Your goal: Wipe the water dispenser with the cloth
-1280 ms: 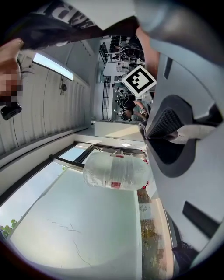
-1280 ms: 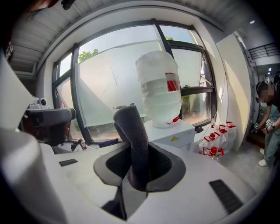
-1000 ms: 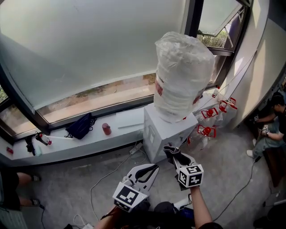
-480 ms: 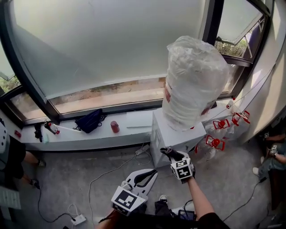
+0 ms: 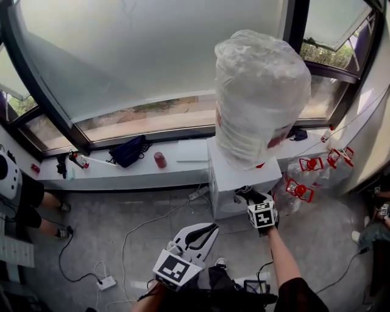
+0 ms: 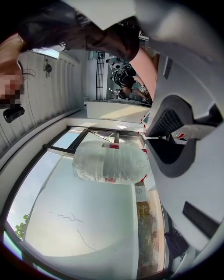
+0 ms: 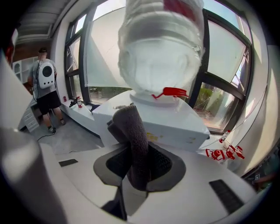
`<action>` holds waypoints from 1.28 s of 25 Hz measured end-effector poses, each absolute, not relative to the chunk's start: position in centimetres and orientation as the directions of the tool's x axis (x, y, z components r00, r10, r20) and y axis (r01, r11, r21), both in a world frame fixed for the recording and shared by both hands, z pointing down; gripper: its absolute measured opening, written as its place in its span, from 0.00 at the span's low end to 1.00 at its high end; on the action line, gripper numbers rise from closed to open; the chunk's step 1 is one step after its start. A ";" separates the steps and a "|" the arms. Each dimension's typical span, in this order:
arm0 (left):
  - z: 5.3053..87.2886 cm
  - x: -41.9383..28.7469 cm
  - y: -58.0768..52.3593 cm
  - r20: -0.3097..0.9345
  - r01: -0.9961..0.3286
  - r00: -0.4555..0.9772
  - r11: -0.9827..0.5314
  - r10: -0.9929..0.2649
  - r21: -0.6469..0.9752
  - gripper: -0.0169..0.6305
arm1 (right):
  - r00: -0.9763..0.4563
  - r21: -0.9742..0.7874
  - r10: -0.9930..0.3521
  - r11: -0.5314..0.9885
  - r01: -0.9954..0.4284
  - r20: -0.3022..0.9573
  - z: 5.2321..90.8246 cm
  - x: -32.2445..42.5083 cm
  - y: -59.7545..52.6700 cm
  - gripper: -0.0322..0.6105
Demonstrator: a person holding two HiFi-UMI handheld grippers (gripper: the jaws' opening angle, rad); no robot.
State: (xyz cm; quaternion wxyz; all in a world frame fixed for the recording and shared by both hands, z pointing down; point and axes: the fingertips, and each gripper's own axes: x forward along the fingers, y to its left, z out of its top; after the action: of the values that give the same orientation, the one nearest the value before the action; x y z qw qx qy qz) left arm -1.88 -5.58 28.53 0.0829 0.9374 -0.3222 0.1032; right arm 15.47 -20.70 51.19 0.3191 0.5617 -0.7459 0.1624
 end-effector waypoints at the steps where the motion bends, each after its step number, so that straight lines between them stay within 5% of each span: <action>1: 28.6 -1.3 -5.5 0.248 -0.625 0.768 -0.776 -0.590 0.089 0.07 | -0.151 0.118 -0.735 0.300 -0.947 0.661 51.2 16.8 -20.7 0.21; 18: 31.3 3.2 -3.6 0.305 -0.679 0.718 -0.727 -0.626 0.106 0.07 | 0.032 0.148 -0.752 0.088 -0.985 0.659 51.8 34.4 -21.0 0.21; 32: 34.5 0.5 -2.5 0.320 -0.686 0.708 -0.722 -0.630 0.096 0.07 | -0.191 0.089 -0.705 0.340 -0.936 0.683 55.2 22.3 -14.2 0.21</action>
State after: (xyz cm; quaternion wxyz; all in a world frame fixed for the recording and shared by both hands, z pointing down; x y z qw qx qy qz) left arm 0.54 -2.48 34.55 0.1042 0.9181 -0.3583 0.1336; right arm 22.25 -14.16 55.19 0.3256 0.5462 -0.7511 0.1774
